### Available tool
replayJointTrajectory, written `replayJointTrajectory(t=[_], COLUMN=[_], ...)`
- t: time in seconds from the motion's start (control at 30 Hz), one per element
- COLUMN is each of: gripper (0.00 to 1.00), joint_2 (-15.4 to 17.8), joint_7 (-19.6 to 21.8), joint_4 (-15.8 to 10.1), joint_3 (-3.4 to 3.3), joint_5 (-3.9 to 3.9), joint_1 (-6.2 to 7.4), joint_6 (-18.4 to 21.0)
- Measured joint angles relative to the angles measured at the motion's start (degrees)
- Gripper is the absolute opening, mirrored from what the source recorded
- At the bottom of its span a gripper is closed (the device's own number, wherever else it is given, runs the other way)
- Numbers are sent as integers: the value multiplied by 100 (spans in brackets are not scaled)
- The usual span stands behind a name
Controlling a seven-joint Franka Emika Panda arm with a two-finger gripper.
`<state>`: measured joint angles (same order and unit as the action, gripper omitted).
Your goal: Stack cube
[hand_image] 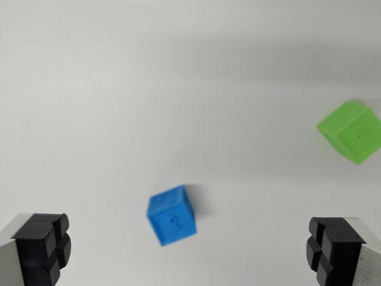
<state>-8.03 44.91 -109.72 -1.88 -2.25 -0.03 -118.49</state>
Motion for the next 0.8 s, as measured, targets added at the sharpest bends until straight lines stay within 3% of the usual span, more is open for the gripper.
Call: replayJointTrajectory(t=[0.8], gripper=[100], joint_2=[-13], joint_7=[-116], joint_4=[-40], joint_3=[-6], joint_5=[0], joint_1=[-31], joint_6=[-45])
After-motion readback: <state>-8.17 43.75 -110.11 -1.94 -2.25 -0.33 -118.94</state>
